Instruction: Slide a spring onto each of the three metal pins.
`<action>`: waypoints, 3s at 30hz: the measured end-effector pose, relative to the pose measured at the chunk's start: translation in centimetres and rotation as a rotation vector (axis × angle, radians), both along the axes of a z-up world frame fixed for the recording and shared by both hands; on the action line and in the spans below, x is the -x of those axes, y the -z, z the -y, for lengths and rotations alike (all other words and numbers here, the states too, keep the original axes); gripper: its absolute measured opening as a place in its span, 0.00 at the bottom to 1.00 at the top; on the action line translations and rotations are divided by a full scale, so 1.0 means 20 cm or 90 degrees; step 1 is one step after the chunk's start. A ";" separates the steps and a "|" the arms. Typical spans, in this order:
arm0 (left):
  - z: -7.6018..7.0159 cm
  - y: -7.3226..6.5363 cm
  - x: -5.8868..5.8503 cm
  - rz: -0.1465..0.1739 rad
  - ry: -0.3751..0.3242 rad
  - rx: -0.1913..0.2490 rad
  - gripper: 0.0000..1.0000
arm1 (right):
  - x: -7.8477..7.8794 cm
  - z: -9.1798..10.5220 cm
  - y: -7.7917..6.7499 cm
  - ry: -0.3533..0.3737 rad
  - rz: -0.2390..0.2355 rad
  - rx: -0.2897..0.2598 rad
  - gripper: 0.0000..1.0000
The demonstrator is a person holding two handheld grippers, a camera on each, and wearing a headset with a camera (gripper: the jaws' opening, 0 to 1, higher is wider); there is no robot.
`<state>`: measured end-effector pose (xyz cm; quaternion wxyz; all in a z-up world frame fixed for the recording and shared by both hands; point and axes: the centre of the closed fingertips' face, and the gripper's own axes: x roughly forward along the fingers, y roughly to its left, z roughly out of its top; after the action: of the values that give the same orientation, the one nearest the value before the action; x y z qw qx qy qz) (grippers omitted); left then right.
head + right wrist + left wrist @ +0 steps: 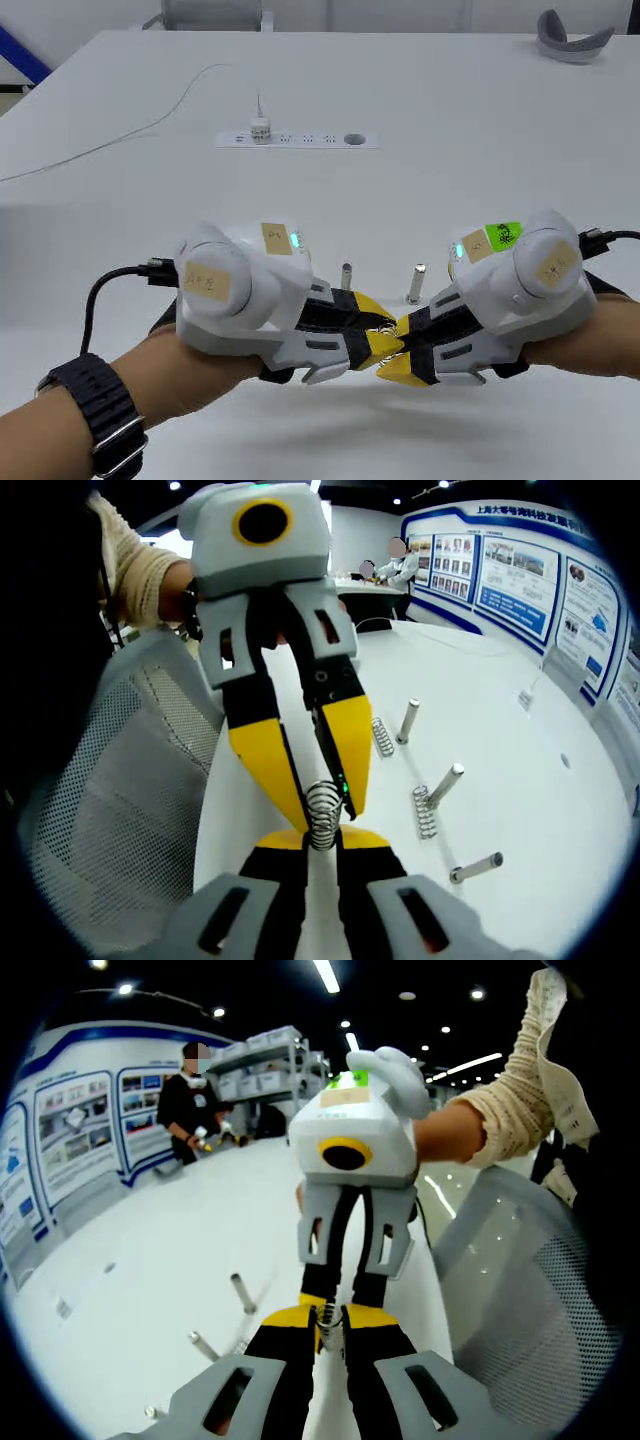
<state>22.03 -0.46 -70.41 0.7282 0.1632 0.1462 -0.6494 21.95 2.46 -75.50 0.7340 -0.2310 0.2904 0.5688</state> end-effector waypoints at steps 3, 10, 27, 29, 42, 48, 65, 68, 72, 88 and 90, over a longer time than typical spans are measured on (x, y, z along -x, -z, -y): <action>0.01 0.01 0.00 -0.007 0.001 -0.005 0.09 | 0.00 0.00 0.01 0.005 0.000 -0.004 0.12; 0.02 -0.02 -0.03 -0.011 -0.004 0.002 0.09 | -0.01 0.03 0.01 0.023 0.006 -0.014 0.18; 0.06 -0.07 -0.17 0.006 -0.011 -0.018 0.09 | 0.03 0.22 -0.03 0.096 0.011 -0.023 0.24; 0.07 -0.07 -0.20 0.010 -0.012 -0.022 0.09 | 0.04 0.24 -0.03 0.106 0.011 -0.026 0.24; 0.16 -0.15 -0.36 0.030 -0.007 -0.034 0.09 | 0.07 0.30 -0.05 0.158 0.011 -0.050 0.25; 0.20 -0.13 -0.40 0.026 -0.003 -0.046 0.09 | 0.09 0.33 -0.04 0.178 0.011 -0.058 0.26; 0.29 -0.10 -0.46 0.022 0.006 -0.061 0.09 | 0.07 0.47 -0.07 0.254 0.045 -0.089 0.46; 0.30 -0.10 -0.46 0.021 0.006 -0.063 0.09 | 0.07 0.49 -0.08 0.266 0.054 -0.095 0.52; 0.31 -0.09 -0.47 0.020 0.006 -0.067 0.09 | 0.07 0.51 -0.08 0.284 0.053 -0.111 0.60; 0.34 -0.03 -0.51 0.008 0.002 -0.088 0.09 | 0.08 0.62 -0.10 0.358 0.072 -0.152 0.80; 0.34 -0.03 -0.51 0.008 0.003 -0.090 0.09 | 0.08 0.62 -0.10 0.359 0.072 -0.151 0.80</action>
<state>32.20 -7.32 -69.83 0.7141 0.2187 0.1866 -0.6383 20.32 -9.93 -73.55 0.8997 -0.0851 0.2334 0.3589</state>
